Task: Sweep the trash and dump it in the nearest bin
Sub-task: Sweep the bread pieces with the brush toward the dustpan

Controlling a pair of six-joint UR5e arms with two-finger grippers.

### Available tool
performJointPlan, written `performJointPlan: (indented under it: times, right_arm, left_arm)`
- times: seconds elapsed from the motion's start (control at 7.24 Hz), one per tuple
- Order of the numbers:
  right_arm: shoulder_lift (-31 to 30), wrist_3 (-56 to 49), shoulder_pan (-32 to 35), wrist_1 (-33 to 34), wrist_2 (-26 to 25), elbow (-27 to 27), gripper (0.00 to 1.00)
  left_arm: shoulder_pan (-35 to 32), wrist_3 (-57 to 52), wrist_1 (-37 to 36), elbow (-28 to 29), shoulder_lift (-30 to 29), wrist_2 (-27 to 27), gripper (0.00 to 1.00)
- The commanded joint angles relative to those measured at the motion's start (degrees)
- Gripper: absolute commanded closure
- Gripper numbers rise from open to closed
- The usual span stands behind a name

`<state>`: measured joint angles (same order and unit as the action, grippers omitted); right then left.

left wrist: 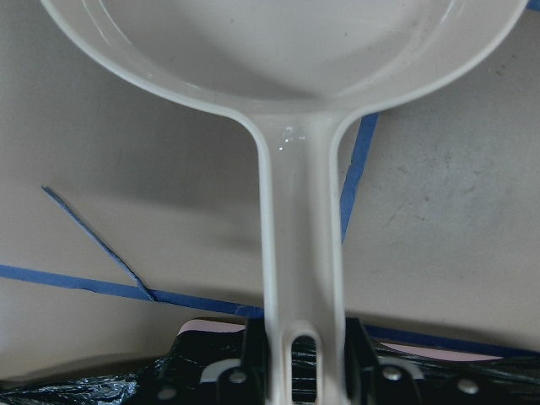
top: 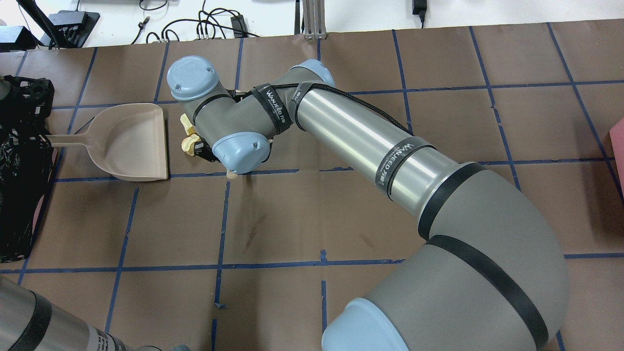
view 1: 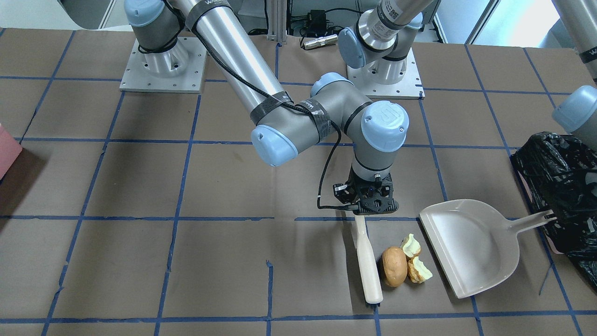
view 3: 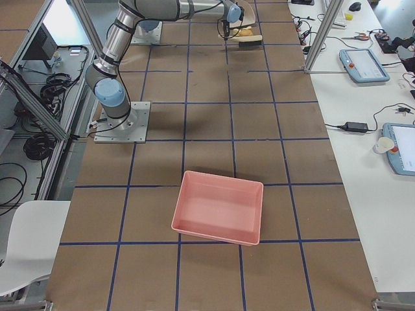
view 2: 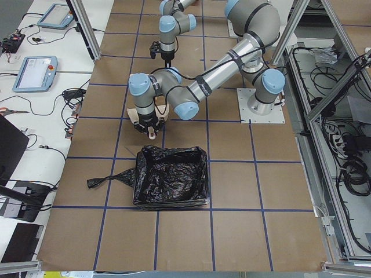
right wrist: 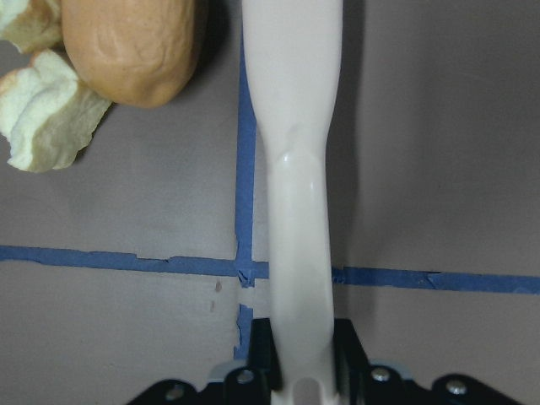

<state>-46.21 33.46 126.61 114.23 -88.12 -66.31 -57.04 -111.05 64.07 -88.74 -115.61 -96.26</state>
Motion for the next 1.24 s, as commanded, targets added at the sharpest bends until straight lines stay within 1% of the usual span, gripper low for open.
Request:
performJointPlan:
  times: [0.0, 0.14, 0.41, 1.1]
  right_arm:
    - [0.0, -0.1, 0.0, 0.0, 0.0, 0.0, 0.93]
    - [0.0, 0.0, 0.0, -0.1, 0.0, -0.1, 0.93]
    - [-0.1, 0.3, 0.1, 0.0, 0.1, -0.1, 0.93]
    - [-0.1, 0.6, 0.1, 0.1, 0.1, -0.1, 0.93]
  left_arm:
    - [0.0, -4.0, -1.6, 1.1, -1.3, 0.6, 1.0]
    - [0.0, -6.1, -3.2, 0.8, -1.5, 0.4, 1.0]
    - [-0.1, -5.8, -3.2, -0.2, -1.4, 0.2, 1.0]
    - [-1.8, -5.1, -4.0, -0.4, -1.8, -1.0, 1.0]
